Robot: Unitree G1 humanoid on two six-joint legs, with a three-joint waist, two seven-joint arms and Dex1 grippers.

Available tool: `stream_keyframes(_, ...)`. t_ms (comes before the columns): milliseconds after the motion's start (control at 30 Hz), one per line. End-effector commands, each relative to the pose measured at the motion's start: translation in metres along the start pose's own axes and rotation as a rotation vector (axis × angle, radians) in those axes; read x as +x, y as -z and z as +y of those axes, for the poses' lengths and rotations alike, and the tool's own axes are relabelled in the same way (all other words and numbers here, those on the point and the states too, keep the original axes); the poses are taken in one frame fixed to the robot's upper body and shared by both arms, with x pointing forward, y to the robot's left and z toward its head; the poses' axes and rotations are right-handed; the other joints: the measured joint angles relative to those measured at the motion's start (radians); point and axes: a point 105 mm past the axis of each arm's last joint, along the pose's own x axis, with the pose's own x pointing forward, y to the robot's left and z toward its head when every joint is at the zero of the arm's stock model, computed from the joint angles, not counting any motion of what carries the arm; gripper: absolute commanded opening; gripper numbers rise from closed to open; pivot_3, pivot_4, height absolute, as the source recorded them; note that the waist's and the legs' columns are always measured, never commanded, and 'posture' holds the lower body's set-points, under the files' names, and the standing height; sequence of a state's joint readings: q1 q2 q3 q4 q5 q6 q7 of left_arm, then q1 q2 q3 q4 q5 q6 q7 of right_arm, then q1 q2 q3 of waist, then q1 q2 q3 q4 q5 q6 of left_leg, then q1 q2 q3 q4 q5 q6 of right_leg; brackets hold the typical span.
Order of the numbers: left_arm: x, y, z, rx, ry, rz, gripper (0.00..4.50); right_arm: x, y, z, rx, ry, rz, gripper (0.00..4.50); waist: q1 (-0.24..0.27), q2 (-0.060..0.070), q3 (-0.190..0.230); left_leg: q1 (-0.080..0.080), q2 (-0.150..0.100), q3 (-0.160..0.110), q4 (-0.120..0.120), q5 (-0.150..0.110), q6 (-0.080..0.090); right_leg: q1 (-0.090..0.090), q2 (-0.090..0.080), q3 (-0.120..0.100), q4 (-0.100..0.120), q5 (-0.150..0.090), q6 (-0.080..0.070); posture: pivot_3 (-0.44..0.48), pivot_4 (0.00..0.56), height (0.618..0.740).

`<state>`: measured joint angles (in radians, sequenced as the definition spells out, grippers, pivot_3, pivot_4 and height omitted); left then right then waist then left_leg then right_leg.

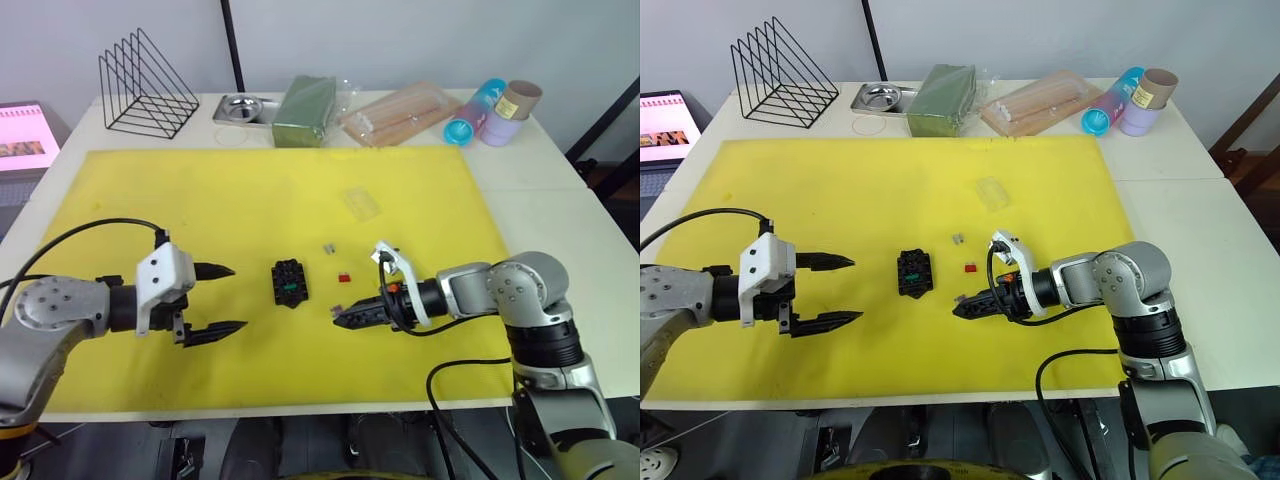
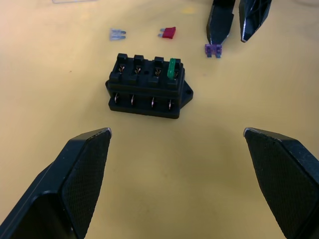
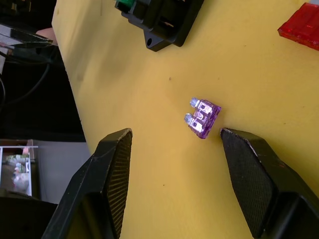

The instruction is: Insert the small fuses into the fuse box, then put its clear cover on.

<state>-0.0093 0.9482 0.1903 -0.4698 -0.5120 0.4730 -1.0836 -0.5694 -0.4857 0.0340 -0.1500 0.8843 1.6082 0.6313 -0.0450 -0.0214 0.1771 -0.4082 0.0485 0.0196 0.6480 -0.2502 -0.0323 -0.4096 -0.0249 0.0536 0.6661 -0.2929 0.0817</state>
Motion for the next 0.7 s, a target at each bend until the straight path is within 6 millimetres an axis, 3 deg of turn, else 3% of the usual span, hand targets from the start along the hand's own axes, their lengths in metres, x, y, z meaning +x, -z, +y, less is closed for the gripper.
stream_keyframes(33, 0.0001, -0.0052, 0.0008, 0.026, -0.013, -0.019, 4.5, 0.0033, -0.0023, -0.0003, 0.009, 0.012, -0.007, 2.77, 0.0, 0.0, 0.0, 0.0, 0.0, 0.0, 0.0, 0.0, 0.0, 0.0, 0.0, 0.0, 0.0, 0.0, 0.0, 0.0, 0.15, 0.74)
stream_keyframes(100, 0.0005, -0.0051, 0.0011, 0.027, -0.015, -0.02, 4.5, 0.004, -0.003, -0.0003, 0.012, 0.014, -0.009, 2.38, 0.0, 0.0, 0.0, 0.0, 0.0, 0.0, 0.0, 0.0, 0.0, 0.0, 0.0, 0.0, 0.0, 0.0, 0.0, 0.0, 0.15, 0.74)
stream_keyframes(200, 0.0011, -0.0053, 0.0012, 0.027, -0.018, -0.022, 4.5, 0.0031, -0.0036, -0.0018, 0.01, 0.032, -0.005, 1.4, 0.0, 0.0, 0.0, 0.0, 0.0, 0.0, 0.0, 0.0, 0.0, 0.0, 0.0, 0.0, 0.0, 0.0, 0.0, 0.0, 0.15, 0.74)
stream_keyframes(467, 0.0019, -0.0054, 0.0034, 0.027, -0.027, -0.025, 4.5, -0.0001, -0.0058, -0.0056, 0.029, 0.048, -0.008, 1.4, 0.0, 0.0, 0.0, 0.0, 0.0, 0.0, 0.0, 0.0, 0.0, 0.0, 0.0, 0.0, 0.0, 0.0, 0.0, 0.0, 0.15, 0.74)
stream_keyframes(567, 0.003, -0.006, 0.0034, 0.03, -0.029, -0.028, 4.5, -0.0006, -0.006, -0.0049, 0.022, 0.052, -0.002, 0.93, 0.0, 0.0, 0.0, 0.0, 0.0, 0.0, 0.0, 0.0, 0.0, 0.0, 0.0, 0.0, 0.0, 0.0, 0.0, 0.0, 0.15, 0.74)
stream_keyframes(633, 0.0035, -0.0064, 0.0034, 0.03, -0.029, -0.03, 4.5, -0.0008, -0.0059, -0.0046, 0.017, 0.056, 0.004, 0.3, 0.0, 0.0, 0.0, 0.0, 0.0, 0.0, 0.0, 0.0, 0.0, 0.0, 0.0, 0.0, 0.0, 0.0, 0.0, 0.0, 0.15, 0.74)
stream_keyframes(700, 0.0035, -0.0065, 0.0037, 0.03, -0.03, -0.03, 4.5, -0.0012, -0.0066, -0.0041, 0.012, 0.058, 0.007, 0.3, 0.001, 0.0, 0.0, 0.0, 0.0, 0.0, 0.0, 0.0, 0.0, 0.0, 0.0, 0.0, 0.0, 0.0, 0.0, 0.0, 0.15, 0.74)
